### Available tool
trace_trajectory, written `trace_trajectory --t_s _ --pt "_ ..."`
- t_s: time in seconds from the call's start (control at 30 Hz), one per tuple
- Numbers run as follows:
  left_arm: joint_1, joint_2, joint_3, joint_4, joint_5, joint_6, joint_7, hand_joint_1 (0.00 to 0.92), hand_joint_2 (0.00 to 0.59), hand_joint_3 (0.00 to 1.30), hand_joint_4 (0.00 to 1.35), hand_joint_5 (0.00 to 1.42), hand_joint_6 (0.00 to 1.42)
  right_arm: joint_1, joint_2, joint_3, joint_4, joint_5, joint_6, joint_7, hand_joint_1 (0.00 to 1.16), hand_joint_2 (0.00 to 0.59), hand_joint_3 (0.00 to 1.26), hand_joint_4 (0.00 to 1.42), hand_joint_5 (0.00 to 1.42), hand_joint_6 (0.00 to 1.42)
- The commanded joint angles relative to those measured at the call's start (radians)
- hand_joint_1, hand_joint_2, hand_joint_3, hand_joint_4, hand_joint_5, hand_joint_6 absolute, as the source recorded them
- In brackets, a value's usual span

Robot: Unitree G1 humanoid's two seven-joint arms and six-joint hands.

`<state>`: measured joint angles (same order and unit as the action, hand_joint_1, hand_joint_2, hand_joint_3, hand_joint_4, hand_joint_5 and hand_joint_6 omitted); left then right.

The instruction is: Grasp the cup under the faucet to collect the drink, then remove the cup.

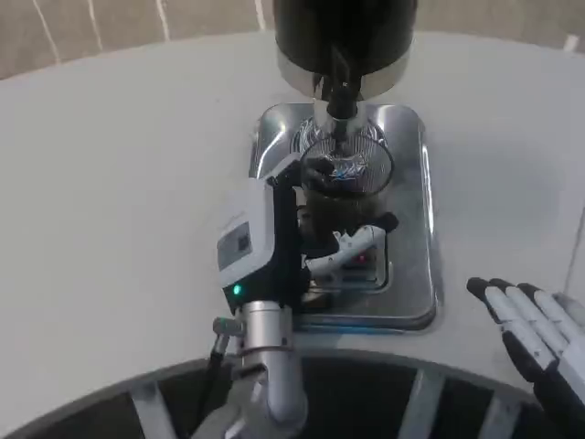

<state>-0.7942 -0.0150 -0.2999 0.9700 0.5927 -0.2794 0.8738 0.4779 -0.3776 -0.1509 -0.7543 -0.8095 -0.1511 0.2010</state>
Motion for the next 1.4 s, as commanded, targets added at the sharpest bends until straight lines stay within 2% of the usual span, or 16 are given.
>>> trace_trajectory --t_s 0.03,0.43,0.67,1.03,1.23,1.4 --pt "0.031 -0.009 0.002 0.007 -0.013 -0.045 0.030 0.693 0.022 1.16 1.26 1.41 1.42 0.011 0.011 0.003 -0.019 -0.011 0.015 0.019 0.86 0.258 0.00 0.00 0.00 0.00" --pt "0.135 0.058 -0.006 -0.150 0.018 -0.062 0.013 0.695 0.030 1.24 1.29 1.42 1.42 -0.048 0.006 0.038 0.007 -0.012 0.021 0.041 0.85 0.259 0.00 0.00 0.00 0.00" --pt "0.222 0.089 -0.008 -0.296 0.032 -0.047 -0.022 0.697 0.035 1.24 1.30 1.42 1.42 -0.087 -0.008 0.033 0.042 0.005 0.016 0.036 0.85 0.267 0.00 0.00 0.00 0.00" --pt "0.356 0.142 0.011 -0.534 0.055 -0.019 -0.105 0.697 0.042 1.25 1.31 1.42 1.42 -0.104 -0.012 0.039 0.053 -0.048 0.015 0.004 0.84 0.288 0.00 0.00 0.00 0.00" --pt "0.468 0.178 0.028 -0.654 0.070 0.011 -0.152 0.701 0.045 1.25 1.31 1.42 1.42 -0.126 -0.009 0.038 0.073 -0.055 0.020 -0.011 0.85 0.290 0.00 0.00 0.00 0.00" --pt "0.530 0.187 0.036 -0.744 0.077 0.025 -0.171 0.703 0.046 1.26 1.31 1.42 1.42 -0.138 -0.013 0.031 0.080 -0.054 0.017 -0.022 0.84 0.291 0.00 0.00 0.00 0.00"
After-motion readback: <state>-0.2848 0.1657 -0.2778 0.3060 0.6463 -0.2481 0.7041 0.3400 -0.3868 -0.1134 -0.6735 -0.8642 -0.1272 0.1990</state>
